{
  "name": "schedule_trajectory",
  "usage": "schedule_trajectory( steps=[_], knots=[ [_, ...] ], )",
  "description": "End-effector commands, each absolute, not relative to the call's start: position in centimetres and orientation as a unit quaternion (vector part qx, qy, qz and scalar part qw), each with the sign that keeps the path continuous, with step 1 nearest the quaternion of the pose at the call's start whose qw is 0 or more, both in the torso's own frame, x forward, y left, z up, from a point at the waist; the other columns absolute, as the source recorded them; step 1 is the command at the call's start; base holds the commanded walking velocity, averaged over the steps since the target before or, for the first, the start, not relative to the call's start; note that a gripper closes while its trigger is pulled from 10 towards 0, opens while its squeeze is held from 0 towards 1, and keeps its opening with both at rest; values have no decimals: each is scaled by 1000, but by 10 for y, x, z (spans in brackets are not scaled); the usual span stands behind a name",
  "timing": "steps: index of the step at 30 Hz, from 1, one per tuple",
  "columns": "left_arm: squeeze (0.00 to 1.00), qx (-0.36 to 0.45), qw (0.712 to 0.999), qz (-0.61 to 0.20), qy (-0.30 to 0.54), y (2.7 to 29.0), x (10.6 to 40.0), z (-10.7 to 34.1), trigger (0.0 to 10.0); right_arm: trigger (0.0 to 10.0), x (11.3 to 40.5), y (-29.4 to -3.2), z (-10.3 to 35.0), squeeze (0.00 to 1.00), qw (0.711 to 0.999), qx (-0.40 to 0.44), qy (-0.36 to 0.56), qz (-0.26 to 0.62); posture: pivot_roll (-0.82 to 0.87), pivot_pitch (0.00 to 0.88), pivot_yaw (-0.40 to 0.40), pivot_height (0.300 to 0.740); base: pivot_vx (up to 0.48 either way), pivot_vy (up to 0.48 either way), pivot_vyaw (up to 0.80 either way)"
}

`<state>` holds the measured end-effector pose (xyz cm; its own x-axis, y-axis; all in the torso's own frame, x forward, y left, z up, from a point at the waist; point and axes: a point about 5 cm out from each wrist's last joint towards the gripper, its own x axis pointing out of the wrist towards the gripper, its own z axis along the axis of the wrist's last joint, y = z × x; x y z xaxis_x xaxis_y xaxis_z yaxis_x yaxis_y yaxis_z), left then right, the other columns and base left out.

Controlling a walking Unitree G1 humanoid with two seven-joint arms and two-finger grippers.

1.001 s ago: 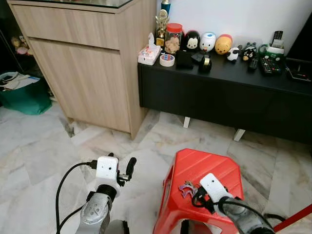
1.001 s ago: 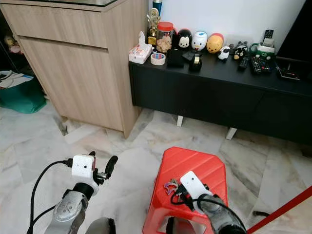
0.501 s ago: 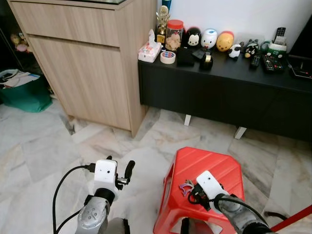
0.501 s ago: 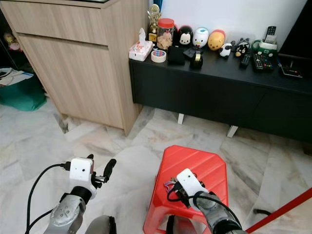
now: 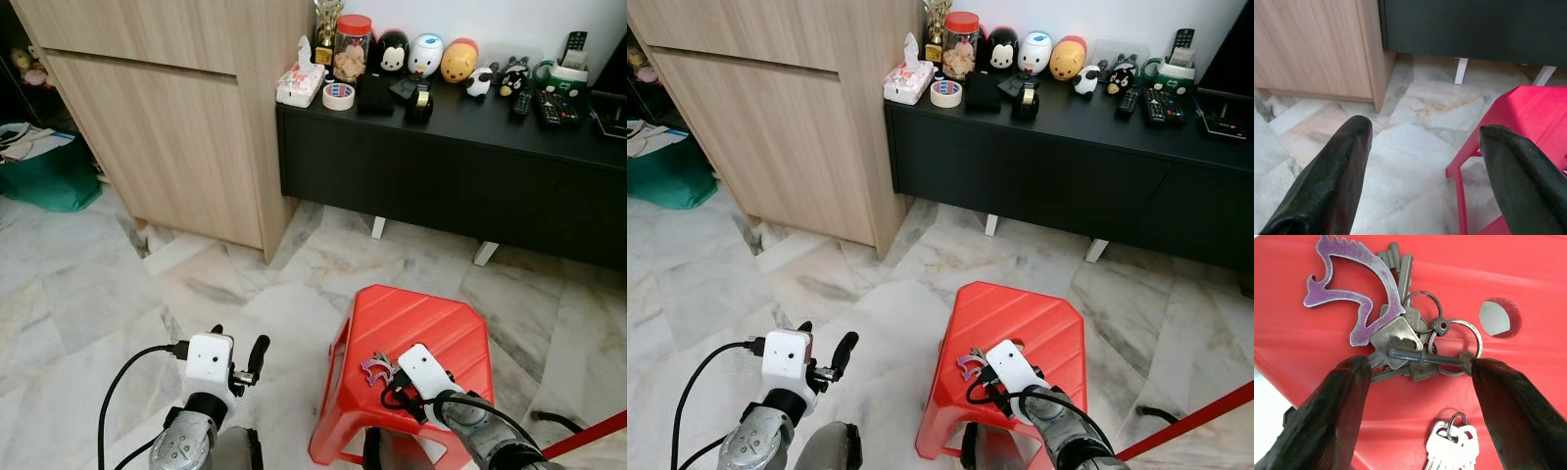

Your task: Hang keys on a hook

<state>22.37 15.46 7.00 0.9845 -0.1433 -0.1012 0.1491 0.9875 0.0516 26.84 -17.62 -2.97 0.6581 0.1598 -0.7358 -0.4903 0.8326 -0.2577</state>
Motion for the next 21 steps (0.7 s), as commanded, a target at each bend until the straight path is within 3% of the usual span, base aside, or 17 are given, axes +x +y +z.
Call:
schedule_trajectory(
  steps=[1, 2, 5, 6, 7, 21],
  knots=[
    [0, 40, 994, -77, 58, 155, 221, 69, 10000, 3843, 271, -178, -28, 0, 885, -221, 368, 179, 97, 150, -54, 632, 0, 0, 0],
    [0, 40, 994, -77, 59, 155, 221, 69, 10000, 1843, 272, -177, -27, 0, 886, -221, 366, 179, 97, 150, -54, 632, 0, 0, 0],
    [0, 41, 994, -77, 61, 155, 220, 69, 10000, 2667, 276, -171, -24, 0, 888, -221, 357, 189, 97, 150, -53, 632, 0, 0, 0],
    [0, 41, 994, -77, 62, 154, 220, 69, 10000, 5098, 277, -170, -23, 0, 887, -221, 356, 192, 97, 149, -53, 632, 0, 0, 0],
    [0, 41, 994, -77, 63, 154, 220, 69, 10000, 10000, 278, -168, -23, 0, 886, -222, 356, 197, 98, 149, -53, 632, 0, 0, 0],
    [0, 41, 994, -77, 67, 154, 220, 70, 10000, 10000, 281, -162, -21, 0, 882, -229, 359, 202, 103, 147, -54, 632, 0, 0, 0]
  ],
)
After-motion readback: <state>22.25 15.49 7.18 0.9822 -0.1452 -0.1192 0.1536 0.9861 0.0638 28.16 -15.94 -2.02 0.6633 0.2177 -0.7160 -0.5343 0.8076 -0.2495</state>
